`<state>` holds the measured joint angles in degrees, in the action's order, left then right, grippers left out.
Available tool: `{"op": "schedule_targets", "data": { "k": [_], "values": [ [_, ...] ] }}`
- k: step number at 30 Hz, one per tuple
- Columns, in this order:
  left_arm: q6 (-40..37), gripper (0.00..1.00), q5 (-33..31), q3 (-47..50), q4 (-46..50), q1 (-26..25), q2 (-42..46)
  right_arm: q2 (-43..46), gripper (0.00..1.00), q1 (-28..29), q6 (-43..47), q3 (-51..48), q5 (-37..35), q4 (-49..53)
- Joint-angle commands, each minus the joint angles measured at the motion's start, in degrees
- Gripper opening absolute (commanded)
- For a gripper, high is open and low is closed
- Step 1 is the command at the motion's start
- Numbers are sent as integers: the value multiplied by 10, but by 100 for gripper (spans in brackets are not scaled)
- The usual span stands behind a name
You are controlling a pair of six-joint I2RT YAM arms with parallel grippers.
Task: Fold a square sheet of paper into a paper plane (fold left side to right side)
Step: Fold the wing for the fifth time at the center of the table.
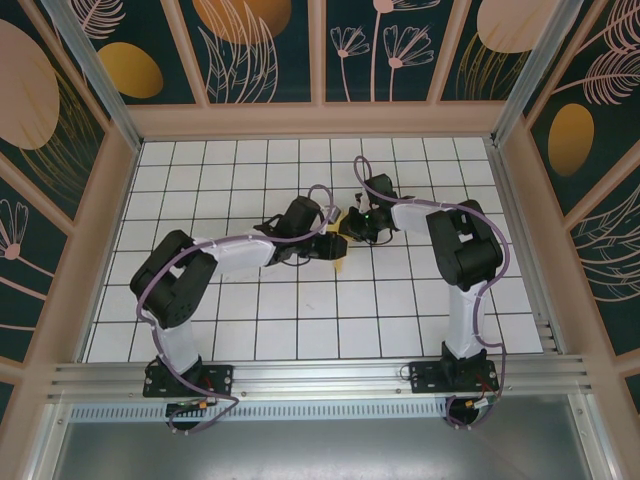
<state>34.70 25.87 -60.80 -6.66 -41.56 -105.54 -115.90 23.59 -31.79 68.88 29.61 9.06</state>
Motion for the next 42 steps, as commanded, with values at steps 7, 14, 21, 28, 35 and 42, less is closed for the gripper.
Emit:
{"op": "schedule_targets", "data": {
  "k": [7, 14, 21, 28, 35, 42],
  "values": [
    [14, 20, 1, -40, -6, 5, -70, -27, 14, 2, 11, -5, -29, 47],
    [14, 20, -12, -35, 29, 0, -92, -26, 14, 2, 16, -2, -31, 53],
    [23, 20, -19, -13, 56, -14, -110, -27, 14, 2, 25, 17, -29, 53],
    [39, 18, -32, 19, 82, -28, -120, -37, 14, -10, 30, 50, -39, 66],
    [49, 17, -32, 47, 85, -34, -114, -61, 14, -26, 38, 109, -37, 77],
    [53, 16, -35, 47, 85, -35, -112, -109, 14, -44, 53, 187, -55, 108]
  ]
}}
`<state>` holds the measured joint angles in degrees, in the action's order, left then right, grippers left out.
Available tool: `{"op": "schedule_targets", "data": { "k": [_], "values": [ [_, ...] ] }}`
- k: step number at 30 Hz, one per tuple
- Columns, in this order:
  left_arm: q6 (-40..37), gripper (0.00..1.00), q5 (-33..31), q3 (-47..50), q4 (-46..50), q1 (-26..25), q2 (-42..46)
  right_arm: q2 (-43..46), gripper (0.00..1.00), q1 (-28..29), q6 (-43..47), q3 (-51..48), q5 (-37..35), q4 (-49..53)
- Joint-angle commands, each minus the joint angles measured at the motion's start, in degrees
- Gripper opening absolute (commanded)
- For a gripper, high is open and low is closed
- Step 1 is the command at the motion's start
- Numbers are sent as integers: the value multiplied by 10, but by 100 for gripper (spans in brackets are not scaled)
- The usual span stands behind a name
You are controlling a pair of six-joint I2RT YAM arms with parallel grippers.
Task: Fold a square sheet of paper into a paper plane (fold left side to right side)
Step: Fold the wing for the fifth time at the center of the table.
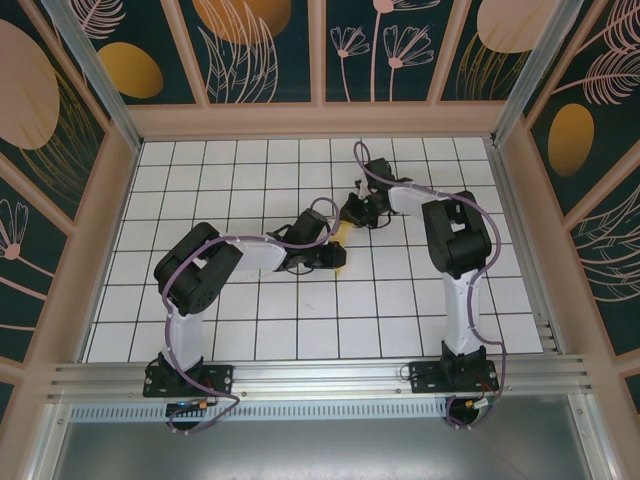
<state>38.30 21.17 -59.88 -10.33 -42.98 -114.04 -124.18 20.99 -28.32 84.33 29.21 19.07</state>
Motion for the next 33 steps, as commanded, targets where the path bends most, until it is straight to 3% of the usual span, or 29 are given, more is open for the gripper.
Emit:
{"op": "schedule_targets", "data": {
  "k": [1, 10, 14, 17, 24, 33],
  "values": [
    [18, 16, 12, 38, 121, -20, -26, -33, 14, -22, 20, 42, -54, 10],
    [20, 16, 11, 38, 120, -21, -22, -90, 14, -45, 27, 130, -51, 24],
    [23, 16, 9, 53, 117, -21, -18, -69, 14, -48, 40, 142, -46, 29],
    [24, 16, 8, 54, 112, -21, -12, -10, 14, -48, 48, 97, -41, 15],
    [25, 16, 7, 52, 104, -21, -11, 115, 14, -31, 16, -85, 49, -57],
    [26, 16, 4, 55, 102, -21, -7, 130, 13, 14, -36, -192, 100, -125]
  ]
}}
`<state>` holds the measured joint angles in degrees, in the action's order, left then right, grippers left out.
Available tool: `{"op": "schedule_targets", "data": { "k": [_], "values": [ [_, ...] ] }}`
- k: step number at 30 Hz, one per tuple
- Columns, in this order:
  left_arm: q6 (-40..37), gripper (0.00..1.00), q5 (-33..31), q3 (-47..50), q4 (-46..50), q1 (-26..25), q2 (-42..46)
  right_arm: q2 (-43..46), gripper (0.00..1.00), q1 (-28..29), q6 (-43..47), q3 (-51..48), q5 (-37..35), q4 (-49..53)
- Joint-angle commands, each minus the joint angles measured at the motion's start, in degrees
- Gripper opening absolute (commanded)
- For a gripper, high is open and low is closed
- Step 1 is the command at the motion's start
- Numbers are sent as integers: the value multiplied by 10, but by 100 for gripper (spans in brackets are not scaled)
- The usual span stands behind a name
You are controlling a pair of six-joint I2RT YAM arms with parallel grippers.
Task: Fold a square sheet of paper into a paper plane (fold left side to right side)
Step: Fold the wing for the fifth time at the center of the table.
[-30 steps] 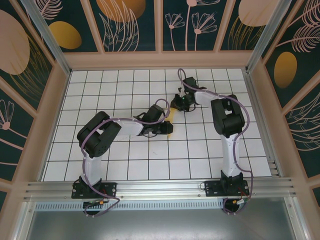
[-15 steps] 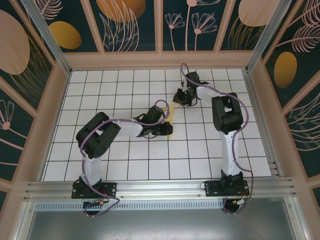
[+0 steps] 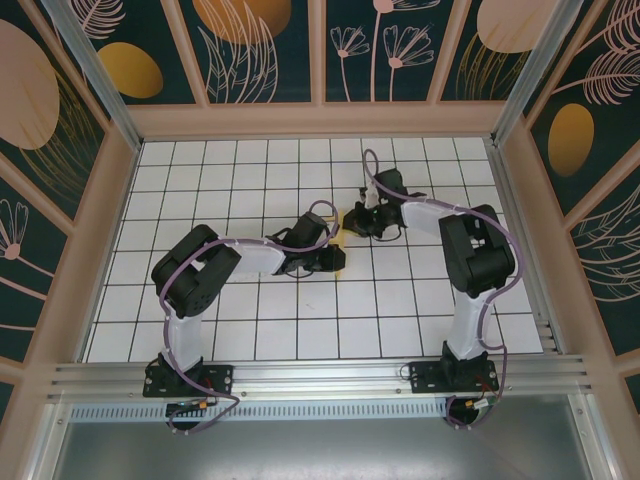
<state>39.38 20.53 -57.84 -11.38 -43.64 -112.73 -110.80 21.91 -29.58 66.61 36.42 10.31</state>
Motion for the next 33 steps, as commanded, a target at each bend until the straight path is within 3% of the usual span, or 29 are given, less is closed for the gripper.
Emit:
{"op": "schedule_targets", "data": {
  "k": [1, 13, 24, 33],
  "values": [
    [15, 16, 10, 35, 111, -14, -20, -4, 13, 7, -26, -17, 31, -39],
    [16, 15, 10, 33, 111, -15, -22, -29, 13, 28, -50, -42, 40, -51],
    [14, 14, 6, 34, 116, -14, -23, -69, 13, 24, -9, 24, -84, -3],
    [13, 14, 7, 38, 116, -14, -25, -118, 13, 0, 10, 100, -125, 3]
  ]
}}
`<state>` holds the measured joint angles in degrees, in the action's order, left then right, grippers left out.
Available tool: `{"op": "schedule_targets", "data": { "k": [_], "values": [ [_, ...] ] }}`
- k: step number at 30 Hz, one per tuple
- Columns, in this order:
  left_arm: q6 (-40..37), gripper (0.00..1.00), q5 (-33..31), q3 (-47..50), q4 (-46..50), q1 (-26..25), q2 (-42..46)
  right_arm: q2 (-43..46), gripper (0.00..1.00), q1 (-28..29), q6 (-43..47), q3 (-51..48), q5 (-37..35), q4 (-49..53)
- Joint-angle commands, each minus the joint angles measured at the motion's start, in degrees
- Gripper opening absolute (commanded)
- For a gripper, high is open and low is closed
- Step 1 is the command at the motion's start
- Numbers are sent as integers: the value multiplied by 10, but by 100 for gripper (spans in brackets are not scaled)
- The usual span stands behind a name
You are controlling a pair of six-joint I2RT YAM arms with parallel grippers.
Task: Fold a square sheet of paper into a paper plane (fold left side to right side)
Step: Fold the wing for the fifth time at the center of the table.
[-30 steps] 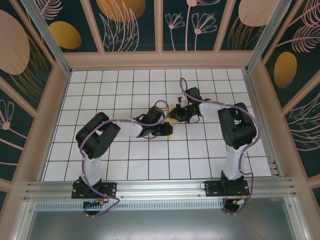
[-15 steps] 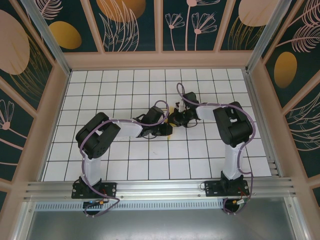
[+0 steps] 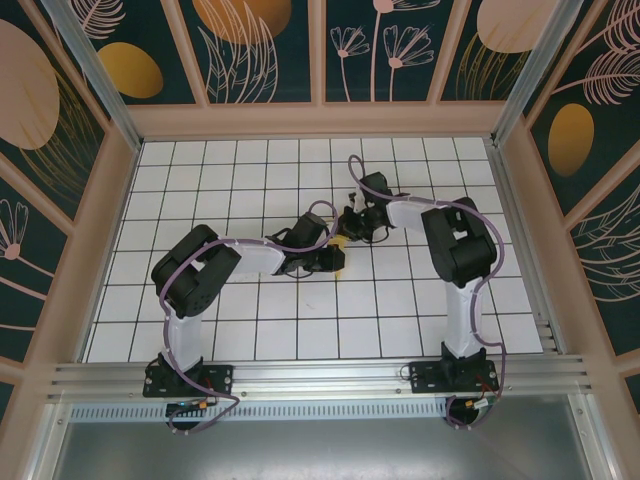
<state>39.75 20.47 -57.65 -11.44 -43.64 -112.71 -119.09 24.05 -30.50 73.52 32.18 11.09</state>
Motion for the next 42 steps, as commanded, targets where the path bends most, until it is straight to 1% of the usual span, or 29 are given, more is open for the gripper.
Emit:
{"op": "schedule_targets", "data": {
  "k": [1, 9, 13, 19, 29, 42],
  "values": [
    [9, 14, 8, 37, 116, -14, -25, -44, 13, -24, 23, 44, -85, -1],
    [9, 14, 11, 41, 114, -14, -22, -101, 13, -49, 39, 131, -101, 30],
    [3, 14, 20, 44, 111, -15, -17, -122, 13, -55, 46, 154, -100, 43],
    [-37, 15, 21, 38, 141, -39, 1, -127, 13, -54, 47, 150, -97, 44],
    [-44, 17, 18, 51, 171, -71, 27, -130, 13, -54, 50, 147, -98, 46],
    [-35, 17, 25, 76, 162, -76, 55, -131, 13, -50, 50, 147, -85, 39]
  ]
}}
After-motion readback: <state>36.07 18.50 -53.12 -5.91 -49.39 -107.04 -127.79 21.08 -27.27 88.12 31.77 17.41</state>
